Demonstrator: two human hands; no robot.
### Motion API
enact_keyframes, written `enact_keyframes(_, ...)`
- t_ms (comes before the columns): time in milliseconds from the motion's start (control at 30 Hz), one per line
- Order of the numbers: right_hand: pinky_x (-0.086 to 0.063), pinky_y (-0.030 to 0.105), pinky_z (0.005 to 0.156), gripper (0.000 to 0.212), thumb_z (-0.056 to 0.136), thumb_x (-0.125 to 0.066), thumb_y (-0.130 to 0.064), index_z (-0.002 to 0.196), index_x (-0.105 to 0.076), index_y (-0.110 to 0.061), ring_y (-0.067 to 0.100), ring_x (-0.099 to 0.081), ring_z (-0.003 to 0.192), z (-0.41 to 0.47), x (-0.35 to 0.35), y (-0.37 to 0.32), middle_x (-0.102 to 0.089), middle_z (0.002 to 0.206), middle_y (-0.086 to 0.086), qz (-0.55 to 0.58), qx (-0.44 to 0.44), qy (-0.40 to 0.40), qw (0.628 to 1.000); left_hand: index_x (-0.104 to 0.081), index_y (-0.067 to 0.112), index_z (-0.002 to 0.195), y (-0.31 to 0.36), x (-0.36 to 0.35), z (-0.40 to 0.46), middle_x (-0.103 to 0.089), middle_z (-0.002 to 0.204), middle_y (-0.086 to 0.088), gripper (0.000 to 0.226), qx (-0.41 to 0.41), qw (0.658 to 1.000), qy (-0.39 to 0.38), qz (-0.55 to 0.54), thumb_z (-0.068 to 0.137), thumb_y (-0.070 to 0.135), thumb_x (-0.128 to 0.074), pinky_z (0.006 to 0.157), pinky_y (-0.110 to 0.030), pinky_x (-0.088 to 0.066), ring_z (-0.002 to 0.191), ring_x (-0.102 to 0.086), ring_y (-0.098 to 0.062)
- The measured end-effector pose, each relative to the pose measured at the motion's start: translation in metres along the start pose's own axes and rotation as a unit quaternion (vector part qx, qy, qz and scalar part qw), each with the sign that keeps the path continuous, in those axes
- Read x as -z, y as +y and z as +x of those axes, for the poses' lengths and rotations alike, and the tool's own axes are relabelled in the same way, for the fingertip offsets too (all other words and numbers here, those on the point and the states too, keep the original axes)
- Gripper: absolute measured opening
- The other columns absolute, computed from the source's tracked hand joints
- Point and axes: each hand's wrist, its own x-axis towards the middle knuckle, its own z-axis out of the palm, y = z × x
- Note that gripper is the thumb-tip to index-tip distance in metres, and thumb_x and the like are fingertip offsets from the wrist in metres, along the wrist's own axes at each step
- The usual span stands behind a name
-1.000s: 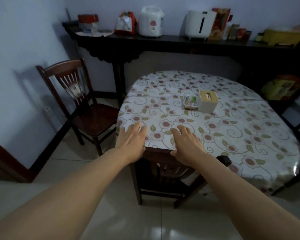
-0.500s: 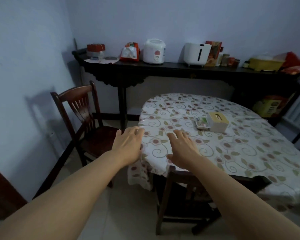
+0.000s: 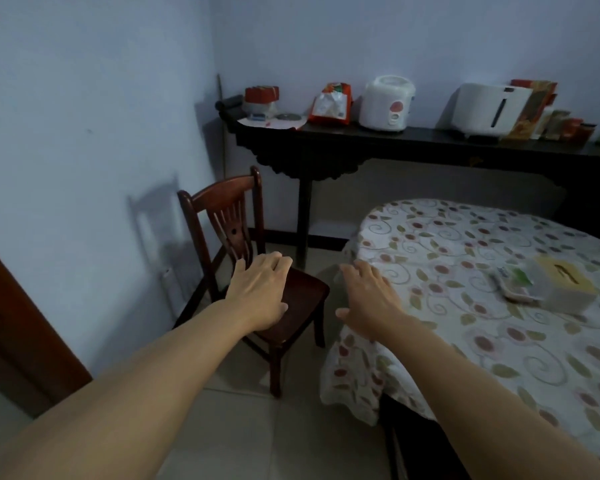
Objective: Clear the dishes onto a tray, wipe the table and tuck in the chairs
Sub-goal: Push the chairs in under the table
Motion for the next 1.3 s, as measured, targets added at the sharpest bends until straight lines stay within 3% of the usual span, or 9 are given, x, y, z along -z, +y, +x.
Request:
enact_keyframes(300,-0.025,0.041,0.113,0.083,0.085,-0.065,-0.034,0.148,-0.013,-0.017,0.030,-0.021,0.140,0.155,-0.034,-0.086,-0.012,0.153,0.013,0.033,0.036,-0.016,0.999,-0.017,0.018,0.146,-0.141,-0.019,0.080,-0.019,0.154,-0.005,0.082,0.049,0.999,-0.020,0.005,0.082,0.034,-0.065,0.112,-0.048,-0.019,0.140,-0.021,-0.023)
enact_keyframes(433,-0.028,0.040,0.110,0.078,0.085,-0.066,-0.032,0.144,-0.018,-0.016,0.029,-0.029,0.136,0.224,-0.049,-0.131,-0.023,0.148,0.012,0.037,0.045,0.001,0.998,-0.018,0.020,0.145,-0.215,-0.029,0.122,-0.021,0.153,-0.003,0.082,0.048,0.999,-0.018,0.016,0.081,0.034,-0.066,0.112,-0.050,-0.021,0.140,-0.021,-0.022)
enact_keyframes(767,-0.027,0.040,0.111,0.079,0.084,-0.067,-0.033,0.145,-0.018,-0.017,0.027,-0.028,0.137,0.362,-0.092,-0.227,-0.024,0.149,0.011,0.060,-0.046,-0.003,0.997,-0.007,0.023,0.149,-0.384,-0.051,0.250,-0.010,0.157,-0.005,0.087,-0.024,0.997,-0.067,0.031,0.084,0.032,-0.064,0.113,-0.052,-0.011,0.143,-0.012,-0.025)
enact_keyframes(933,-0.029,0.041,0.110,0.076,0.083,-0.066,-0.034,0.143,-0.021,-0.017,0.028,-0.032,0.135,0.423,-0.105,-0.248,-0.028,0.146,0.011,0.072,-0.081,-0.004,0.994,-0.011,0.024,0.148,-0.442,-0.060,0.320,-0.016,0.155,-0.006,0.074,-0.052,0.996,-0.059,0.051,0.087,0.020,-0.055,0.110,-0.053,-0.016,0.139,-0.019,-0.025)
enact_keyframes(1067,-0.032,0.042,0.108,0.071,0.084,-0.065,-0.033,0.140,-0.025,-0.017,0.027,-0.035,0.132,0.481,-0.117,-0.254,-0.033,0.143,0.010,0.095,-0.093,0.005,0.991,-0.019,0.028,0.144,-0.475,-0.074,0.374,-0.025,0.151,-0.005,0.065,-0.064,0.995,-0.057,0.050,0.089,0.034,-0.052,0.104,-0.049,-0.022,0.136,-0.026,-0.023)
enact_keyframes(1133,-0.033,0.043,0.107,0.069,0.085,-0.064,-0.033,0.140,-0.026,-0.019,0.026,-0.036,0.131,0.514,-0.123,-0.257,-0.033,0.143,0.009,0.122,-0.096,0.011,0.988,-0.016,0.027,0.146,-0.488,-0.081,0.397,-0.020,0.154,-0.006,0.068,-0.062,0.994,-0.075,0.048,0.090,0.037,-0.051,0.108,-0.050,-0.019,0.139,-0.022,-0.023)
enact_keyframes(1300,-0.037,0.044,0.105,0.063,0.085,-0.062,-0.036,0.137,-0.029,-0.020,0.026,-0.041,0.126,0.576,-0.142,-0.272,-0.037,0.138,0.008,0.178,-0.099,-0.015,0.979,-0.011,0.024,0.149,-0.509,-0.095,0.445,-0.014,0.156,-0.006,0.082,-0.072,0.988,-0.131,0.050,0.084,0.024,-0.061,0.110,-0.050,-0.015,0.141,-0.016,-0.023)
